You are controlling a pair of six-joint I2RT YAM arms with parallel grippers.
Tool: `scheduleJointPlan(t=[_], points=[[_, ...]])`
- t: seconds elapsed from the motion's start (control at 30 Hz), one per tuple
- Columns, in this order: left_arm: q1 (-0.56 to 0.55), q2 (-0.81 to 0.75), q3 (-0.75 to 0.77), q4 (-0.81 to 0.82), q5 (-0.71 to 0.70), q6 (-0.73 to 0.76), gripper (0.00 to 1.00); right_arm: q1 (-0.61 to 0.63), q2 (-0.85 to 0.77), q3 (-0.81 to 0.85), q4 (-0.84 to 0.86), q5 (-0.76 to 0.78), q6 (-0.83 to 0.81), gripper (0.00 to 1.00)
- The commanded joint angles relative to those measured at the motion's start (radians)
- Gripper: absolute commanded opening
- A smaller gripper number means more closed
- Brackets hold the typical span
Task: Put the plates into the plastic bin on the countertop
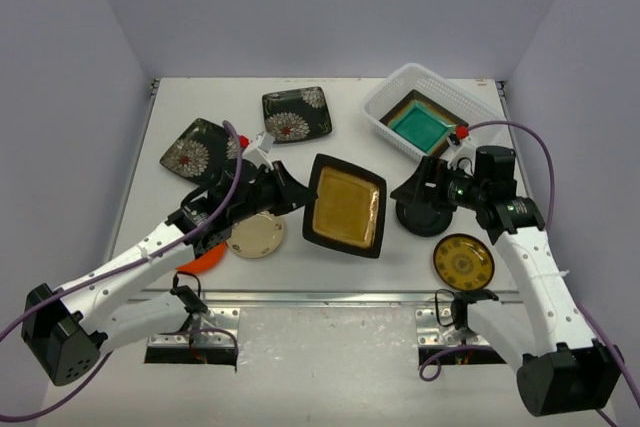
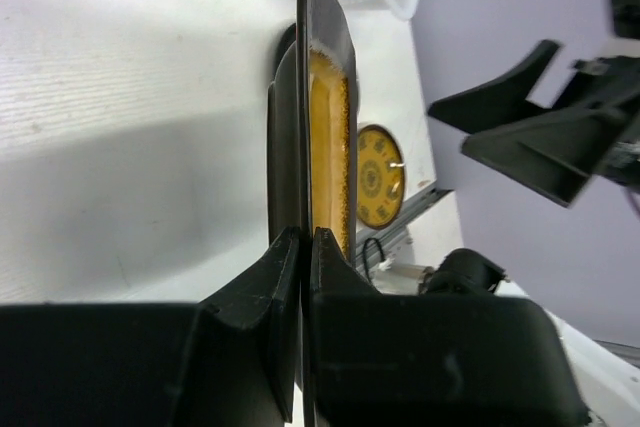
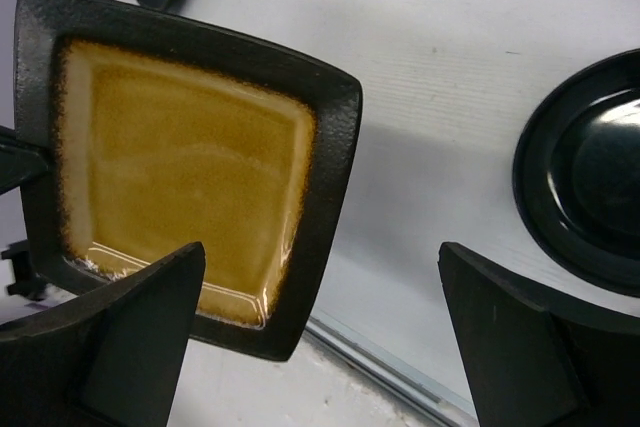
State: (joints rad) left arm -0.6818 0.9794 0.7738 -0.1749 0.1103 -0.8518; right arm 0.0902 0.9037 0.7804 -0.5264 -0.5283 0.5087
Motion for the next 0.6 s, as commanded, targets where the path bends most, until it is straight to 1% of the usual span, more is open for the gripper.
scheduleJointPlan(t=[0.0,0.1,0.2,0.27,0.37,0.4,0.43,0.5,0.53,0.57], points=[[0.008,-0.106,0.013,0.291,0.017,-0.124,0.00,-0.050,0.053,-0.057,0.157,-0.268,0.034,0.99],[0.008,-0.128,-0.015,0.365,0.008,-0.165,0.00,-0.051,0.102,-0.086,0.222,-0.358,0.050,0.99],[0.008,-0.113,-0.025,0.426,0.045,-0.193,0.00,-0.049,0.126,-0.131,0.360,-0.497,0.115,0.99],[0.008,-0.093,-0.030,0.474,0.069,-0.204,0.00,-0.047,0.133,-0.165,0.452,-0.551,0.172,0.96],[0.008,-0.062,-0.048,0.549,0.113,-0.233,0.00,-0.046,0.153,-0.183,0.545,-0.623,0.228,0.87],[0.008,-0.051,-0.051,0.567,0.119,-0.240,0.00,-0.046,0.157,-0.181,0.562,-0.628,0.239,0.75],[0.007,-0.038,-0.053,0.584,0.126,-0.248,0.00,-0.046,0.161,-0.176,0.568,-0.628,0.247,0.57],[0.007,-0.033,-0.050,0.579,0.122,-0.247,0.00,-0.047,0.153,-0.164,0.556,-0.618,0.237,0.42],[0.007,-0.034,-0.044,0.548,0.110,-0.237,0.00,-0.048,0.145,-0.153,0.547,-0.607,0.230,0.18],[0.007,-0.041,-0.038,0.520,0.094,-0.220,0.00,-0.051,0.135,-0.149,0.539,-0.595,0.229,0.04]])
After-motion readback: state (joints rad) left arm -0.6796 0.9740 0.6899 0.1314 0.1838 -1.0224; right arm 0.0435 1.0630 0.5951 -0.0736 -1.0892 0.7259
